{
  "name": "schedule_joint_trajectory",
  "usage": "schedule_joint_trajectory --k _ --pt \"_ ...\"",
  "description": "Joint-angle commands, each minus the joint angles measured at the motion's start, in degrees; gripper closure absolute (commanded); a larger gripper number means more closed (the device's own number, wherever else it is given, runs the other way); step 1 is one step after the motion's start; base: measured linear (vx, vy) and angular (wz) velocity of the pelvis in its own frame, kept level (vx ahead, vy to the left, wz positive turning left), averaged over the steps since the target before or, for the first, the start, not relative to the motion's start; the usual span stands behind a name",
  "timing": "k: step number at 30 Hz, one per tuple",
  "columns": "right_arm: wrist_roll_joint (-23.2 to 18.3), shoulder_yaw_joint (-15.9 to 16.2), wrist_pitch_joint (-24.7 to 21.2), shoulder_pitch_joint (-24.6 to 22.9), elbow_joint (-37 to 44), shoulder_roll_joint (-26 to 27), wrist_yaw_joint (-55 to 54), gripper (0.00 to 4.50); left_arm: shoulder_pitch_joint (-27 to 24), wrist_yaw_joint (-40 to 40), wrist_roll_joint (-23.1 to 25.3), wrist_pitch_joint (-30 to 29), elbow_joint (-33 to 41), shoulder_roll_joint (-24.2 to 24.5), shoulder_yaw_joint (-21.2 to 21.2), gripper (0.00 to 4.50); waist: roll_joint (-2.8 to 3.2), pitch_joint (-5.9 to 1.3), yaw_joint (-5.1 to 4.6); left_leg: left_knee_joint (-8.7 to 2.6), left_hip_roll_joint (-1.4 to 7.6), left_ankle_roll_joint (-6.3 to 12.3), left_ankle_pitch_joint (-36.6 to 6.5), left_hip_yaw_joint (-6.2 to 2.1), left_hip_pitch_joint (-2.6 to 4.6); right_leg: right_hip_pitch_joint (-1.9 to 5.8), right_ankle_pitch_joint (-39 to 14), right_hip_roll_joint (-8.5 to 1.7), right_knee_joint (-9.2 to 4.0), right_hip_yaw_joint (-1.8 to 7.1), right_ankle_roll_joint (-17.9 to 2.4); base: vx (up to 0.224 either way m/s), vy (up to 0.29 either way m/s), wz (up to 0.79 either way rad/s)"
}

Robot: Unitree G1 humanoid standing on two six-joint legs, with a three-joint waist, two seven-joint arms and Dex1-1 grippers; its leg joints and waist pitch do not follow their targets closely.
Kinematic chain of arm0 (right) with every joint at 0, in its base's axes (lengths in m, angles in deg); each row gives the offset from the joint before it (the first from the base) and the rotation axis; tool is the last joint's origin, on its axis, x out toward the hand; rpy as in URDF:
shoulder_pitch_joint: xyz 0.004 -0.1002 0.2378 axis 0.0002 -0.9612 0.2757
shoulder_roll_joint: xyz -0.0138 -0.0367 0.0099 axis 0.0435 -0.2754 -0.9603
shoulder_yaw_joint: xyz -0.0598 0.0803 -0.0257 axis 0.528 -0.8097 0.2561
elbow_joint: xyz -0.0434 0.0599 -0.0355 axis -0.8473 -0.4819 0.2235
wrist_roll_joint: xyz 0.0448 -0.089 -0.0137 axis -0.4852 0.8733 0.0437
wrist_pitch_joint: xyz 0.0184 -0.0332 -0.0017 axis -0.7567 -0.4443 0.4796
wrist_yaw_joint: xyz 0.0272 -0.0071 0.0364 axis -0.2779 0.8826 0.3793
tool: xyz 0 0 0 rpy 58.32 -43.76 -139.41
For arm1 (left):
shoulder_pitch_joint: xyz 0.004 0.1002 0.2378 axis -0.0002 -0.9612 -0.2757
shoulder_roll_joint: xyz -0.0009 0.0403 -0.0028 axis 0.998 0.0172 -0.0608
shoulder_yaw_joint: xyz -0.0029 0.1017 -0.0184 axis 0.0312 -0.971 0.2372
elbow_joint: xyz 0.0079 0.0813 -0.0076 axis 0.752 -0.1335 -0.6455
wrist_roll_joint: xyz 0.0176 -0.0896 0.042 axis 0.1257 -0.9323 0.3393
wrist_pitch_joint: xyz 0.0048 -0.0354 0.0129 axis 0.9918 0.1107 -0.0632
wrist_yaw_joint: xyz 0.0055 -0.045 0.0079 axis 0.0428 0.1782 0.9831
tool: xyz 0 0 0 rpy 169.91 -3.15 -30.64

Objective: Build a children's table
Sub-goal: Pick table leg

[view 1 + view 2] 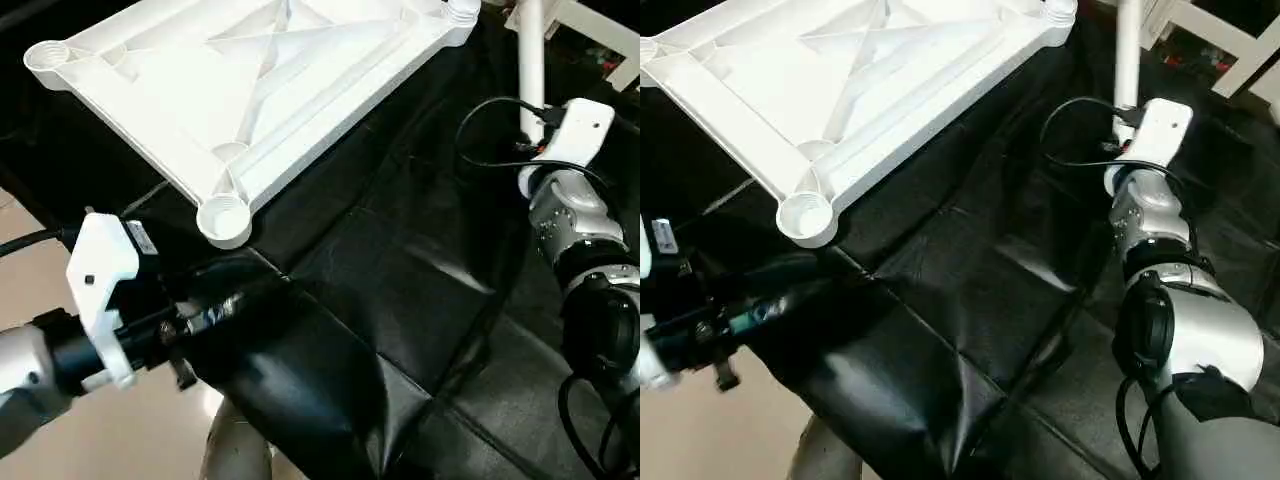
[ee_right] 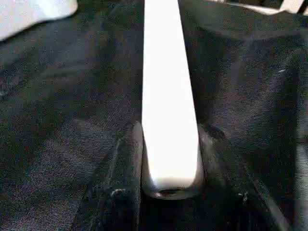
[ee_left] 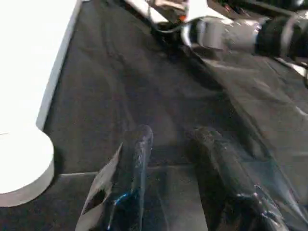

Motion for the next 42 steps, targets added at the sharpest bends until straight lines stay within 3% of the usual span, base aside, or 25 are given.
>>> schedule_joint_trajectory --k 1,4,9,11,18,19,20,21,22,23,24,25,26,27,29,30,31,32,33,37,38,39,40,41,42 --pt "-1.50 -1.40 2.31 -1.32 0.46 -0.64 0.70 3.31 -0.22 -0.34 2.61 1.85 -0.76 -1.14 -2.65 2.87 -0.42 -7.06 -0.34 -2.53 -0.23 1.67 -1.82 0.63 2.31 4.48 8.51 -2.40 -1.78 1.66 -13.20 0.000 0.000 0.00" --pt "-1.54 -1.34 3.45 -2.13 1.00 -0.38 1.61 3.31 0.76 0.17 4.83 3.44 -2.19 -2.07 -5.64 2.87 -0.06 -7.84 -0.56 -2.33 -0.28 1.95 -1.86 0.64 2.34 4.60 7.40 -2.42 -1.56 1.58 -13.95 0.000 0.000 0.00" --pt "-0.91 -0.69 4.73 -2.79 1.44 -0.18 2.01 3.31 2.26 0.56 7.28 4.80 -3.86 -3.28 -8.27 2.87 -0.14 -8.23 -1.14 -2.12 -0.23 2.25 -2.58 0.73 2.14 4.55 5.98 -2.52 -1.54 1.56 -14.80 0.000 0.000 0.00" --pt "-1.34 -0.94 6.42 -3.72 2.06 -0.07 2.57 3.31 3.28 0.56 9.55 6.27 -5.36 -4.61 -10.54 2.87 -0.33 -8.93 -1.40 -1.83 -0.16 2.61 -2.55 0.81 2.15 4.69 5.87 -2.55 -1.26 1.55 -15.08 0.000 0.000 0.00" --pt "-3.70 -1.65 11.07 -10.10 9.04 1.36 5.47 3.31 5.64 -2.21 16.32 9.61 -11.05 -8.64 -16.35 2.87 -0.31 -10.10 -1.87 -1.35 0.00 3.21 -3.71 1.00 2.15 4.55 3.75 -2.46 -1.04 1.63 -14.70 0.000 0.000 0.00" --pt "-3.94 -1.62 11.18 -11.04 10.35 1.62 5.89 3.31 5.95 -2.46 16.64 9.79 -11.65 -9.14 -16.74 2.87 0.15 -10.44 -1.93 -1.29 -0.02 3.07 -4.01 0.99 2.24 4.56 3.48 -2.36 -1.01 1.62 -14.77 0.000 0.000 0.00" --pt "-4.16 -1.13 11.40 -13.58 13.96 2.16 6.94 3.31 6.65 -2.73 17.46 10.38 -13.07 -10.40 -17.71 2.87 0.25 -10.90 -2.03 -1.23 0.00 2.80 -4.80 1.00 2.28 4.52 3.09 -2.29 -1.02 1.58 -14.93 0.000 0.000 0.00" --pt "-4.30 -0.38 10.96 -16.73 18.90 2.87 7.89 3.31 7.38 -2.77 18.15 10.98 -14.39 -11.48 -18.63 2.87 -0.04 -10.54 -2.01 -1.40 -0.05 2.98 -5.51 1.08 2.18 4.43 2.25 -2.22 -1.54 1.69 -14.23 0.000 0.000 0.00" --pt "-4.52 0.07 10.61 -19.16 22.38 3.38 8.65 3.31 7.95 -2.77 19.09 11.71 -15.63 -12.45 -19.69 2.87 0.47 -11.79 -1.99 -1.26 0.05 2.92 -5.50 1.05 2.61 4.52 2.55 -2.11 -1.40 1.62 -13.74 0.000 0.000 0.00" --pt "-4.52 0.07 10.61 -19.16 22.38 3.38 8.65 3.31 7.95 -2.77 19.09 11.71 -15.63 -12.45 -19.69 2.87 0.47 -11.79 -1.99 -1.26 0.05 2.92 -5.50 1.05 2.61 4.52 2.55 -2.11 -1.40 1.62 -13.74 0.000 0.000 0.00" --pt "-4.99 1.00 8.06 -24.05 30.44 4.64 8.63 3.31 9.00 -3.00 20.36 12.77 -17.64 -13.88 -21.01 2.87 0.44 -11.95 -2.29 -1.38 -0.02 2.50 -6.56 0.96 2.33 4.54 0.95 -1.97 -1.61 1.49 -13.72 0.000 0.000 0.00" --pt "-5.16 1.66 6.55 -26.99 35.33 5.33 8.53 3.31 9.58 -3.25 21.22 13.37 -18.79 -14.60 -21.74 2.87 0.31 -12.35 -2.10 -1.39 0.07 1.82 -8.36 1.06 2.74 4.39 -1.59 -2.07 -1.89 1.64 -12.54 0.000 0.000 0.00" --pt "-5.72 2.63 3.76 -32.13 44.00 6.61 7.78 3.31 10.60 -3.87 23.46 14.65 -20.90 -15.61 -23.28 2.87 1.13 -12.83 -1.97 -1.50 0.01 1.23 -9.01 0.92 2.75 4.49 -3.41 -2.07 -2.15 1.66 -11.54 0.000 0.000 0.00" --pt "-6.02 3.02 2.51 -34.38 47.84 7.19 7.33 3.31 11.04 -4.19 24.61 15.26 -21.85 -16.00 -24.01 2.87 0.80 -12.54 -2.04 -1.65 0.06 1.37 -9.46 1.01 2.94 4.14 -4.11 -1.84 -2.86 1.85 -10.07 0.000 0.000 0.00" --pt "-6.75 3.73 0.21 -39.56 56.38 8.49 6.22 3.32 11.97 -5.36 27.29 16.77 -24.16 -17.19 -25.46 2.87 0.81 -13.46 -2.09 -1.86 0.08 1.03 -10.04 0.77 2.75 4.42 -4.97 -1.95 -2.73 1.68 -8.58 0.000 0.000 0.00" --pt "-7.10 4.49 -1.36 -43.90 63.23 9.43 5.31 3.32 12.53 -6.56 29.15 17.74 -25.64 -18.04 -26.24 2.87 0.71 -13.51 -2.70 -2.47 -0.14 -0.38 -12.96 0.55 2.32 4.74 -10.73 -2.05 -3.15 1.43 -7.87 0.000 0.000 0.00" --pt "-7.17 5.17 -2.50 -49.12 70.49 10.35 4.56 3.32 12.83 -7.96 30.76 18.75 -26.85 -19.32 -26.90 2.87 1.34 -14.04 -2.87 -2.34 0.03 -1.49 -16.04 0.61 3.15 4.24 -15.58 -2.12 -3.68 1.71 -6.51 0.000 0.000 0.00" --pt "-7.07 5.33 -3.31 -51.71 74.00 10.89 4.21 3.32 12.85 -8.29 31.32 19.33 -27.31 -20.05 -27.10 2.87 1.21 -13.75 -3.27 -2.62 0.05 -1.99 -20.09 0.71 3.44 3.71 -20.72 -2.19 -4.58 1.77 -5.43 0.000 0.000 0.00" --pt "-7.00 5.43 -3.86 -53.45 76.35 11.25 3.98 3.32 12.86 -8.51 31.69 19.73 -27.61 -20.54 -27.24 2.87 1.03 -13.62 -3.49 -2.90 -0.14 -2.18 -20.65 0.56 3.21 4.06 -22.99 -2.23 -5.04 1.81 -4.41 0.000 0.000 0.00" --pt "-5.95 5.52 -6.16 -61.61 85.33 13.63 2.31 3.32 12.54 -8.07 32.72 21.34 -28.26 -22.13 -28.53 2.87 1.02 -14.54 -4.55 -3.00 -0.33 -2.75 -23.72 0.11 3.28 3.48 -32.29 -2.53 -6.19 1.55 -0.35 0.000 0.000 0.00" --pt "-5.18 6.37 -7.24 -66.88 89.03 15.41 1.50 3.32 12.42 -7.54 33.68 22.31 -28.88 -22.51 -29.75 2.87 0.46 -14.67 -5.24 -3.33 -0.54 -2.69 -23.93 -0.04 2.83 3.82 -33.57 -2.31 -6.52 1.26 0.45 0.000 0.000 0.00" --pt "-5.18 6.37 -7.24 -66.88 89.03 15.41 1.50 3.32 12.42 -7.54 33.68 22.31 -28.88 -22.51 -29.75 2.87 0.71 -14.88 -5.08 -3.45 -0.54 -2.76 -24.11 -0.13 3.01 3.87 -33.94 -2.38 -6.66 1.12 0.91 0.000 0.000 0.00" --pt "-4.55 7.98 -8.62 -72.50 92.49 16.90 1.14 3.32 12.27 -7.15 34.80 23.27 -29.45 -22.89 -30.99 2.87 0.62 -14.71 -5.46 -3.59 -0.57 -2.63 -26.99 -0.15 3.63 3.15 -36.70 -2.07 -7.57 0.84 1.40 0.000 0.000 0.00" --pt "-4.48 8.52 -8.88 -73.51 93.03 17.04 1.21 3.32 12.25 -7.06 34.97 23.43 -29.58 -22.95 -31.16 2.87 0.63 -14.88 -5.46 -3.49 -0.63 -2.69 -28.16 -0.23 3.99 3.11 -38.04 -2.11 -7.88 0.69 1.76 0.000 0.000 0.00" --pt "-3.70 13.51 -10.45 -81.42 95.96 17.45 2.48 3.32 11.92 -6.23 35.87 24.46 -30.44 -23.26 -32.25 2.87 0.63 -14.61 -5.85 -3.35 -0.67 -2.83 -31.48 -0.46 4.57 2.58 -41.93 -2.19 -8.95 0.35 1.85 0.000 0.000 0.00"
